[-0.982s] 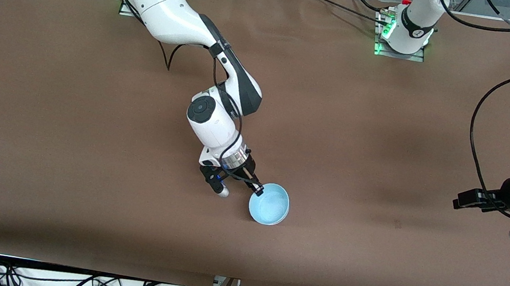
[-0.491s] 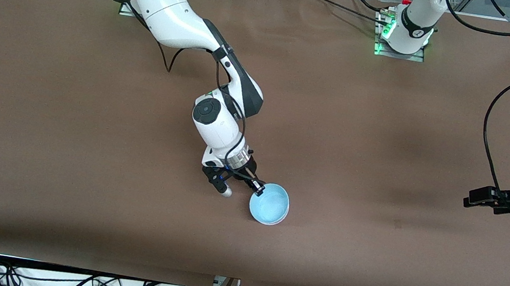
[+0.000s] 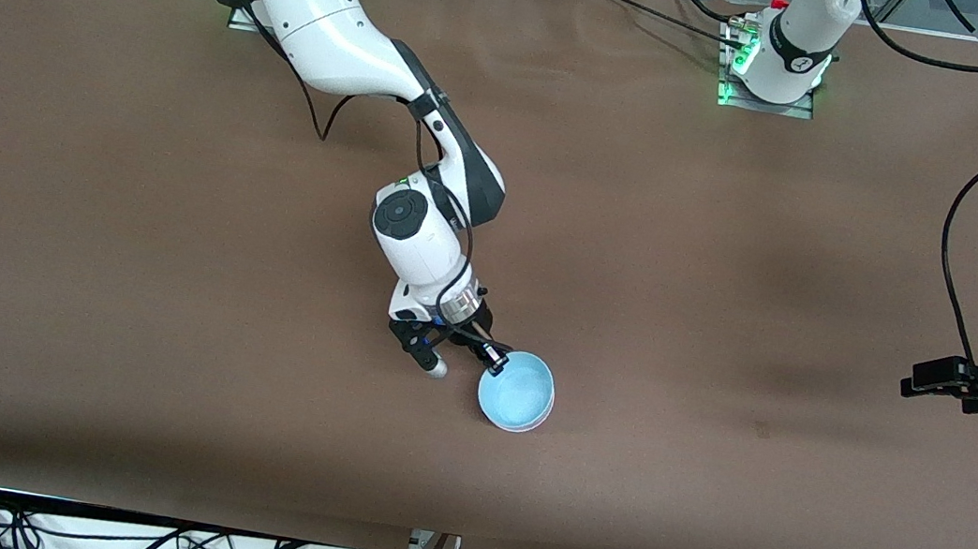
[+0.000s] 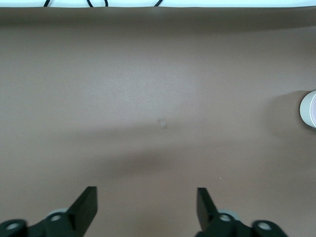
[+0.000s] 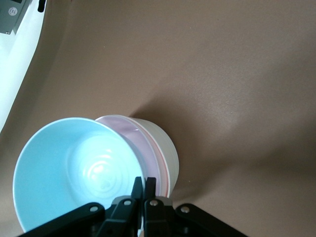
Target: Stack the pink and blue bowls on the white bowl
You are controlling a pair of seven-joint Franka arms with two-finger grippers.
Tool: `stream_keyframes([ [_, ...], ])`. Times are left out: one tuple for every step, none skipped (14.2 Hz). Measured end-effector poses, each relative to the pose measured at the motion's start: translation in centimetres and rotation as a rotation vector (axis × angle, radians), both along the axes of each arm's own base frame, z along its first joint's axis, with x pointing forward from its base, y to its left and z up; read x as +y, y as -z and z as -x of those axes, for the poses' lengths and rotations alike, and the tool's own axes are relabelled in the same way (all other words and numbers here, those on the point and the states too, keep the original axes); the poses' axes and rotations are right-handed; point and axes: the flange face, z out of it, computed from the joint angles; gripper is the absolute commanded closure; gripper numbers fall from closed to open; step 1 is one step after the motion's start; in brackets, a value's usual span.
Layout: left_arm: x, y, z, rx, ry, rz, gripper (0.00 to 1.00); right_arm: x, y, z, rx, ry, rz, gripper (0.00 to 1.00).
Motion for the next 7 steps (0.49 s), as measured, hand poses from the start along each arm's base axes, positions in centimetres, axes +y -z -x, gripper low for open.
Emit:
stream_keyframes([
  [-0.01, -0.02, -0.04, -0.004, 0.000, -0.001, 0.00, 0.00, 0.00, 0.00, -0.001, -0.001, 0.001, 0.92],
  [-0.06, -0.06, -0.12, -0.010, 0.001, -0.001, 0.00, 0.00, 0.00, 0.00, -0.001, -0.001, 0.001, 0.83],
  [-0.17, -0.09, -0.19, -0.015, 0.003, -0.001, 0.00, 0.00, 0.00, 0.00, -0.001, -0.001, 0.002, 0.80],
  [-0.36, -0.07, -0.25, -0.018, 0.006, -0.001, 0.00, 0.00, -0.01, -0.01, -0.001, -0.001, 0.002, 0.75],
  [-0.55, -0.01, -0.28, -0.018, 0.009, 0.001, 0.00, 0.00, -0.01, -0.01, -0.002, -0.001, 0.002, 0.73],
  [-0.71, 0.10, -0.29, -0.017, 0.011, 0.002, 0.00, 0.00, -0.01, -0.01, -0.002, -0.001, 0.002, 0.71],
  [-0.95, 0.28, -0.31, -0.016, 0.014, 0.002, 0.00, 0.00, -0.01, -0.01, -0.002, -0.001, 0.002, 0.71],
])
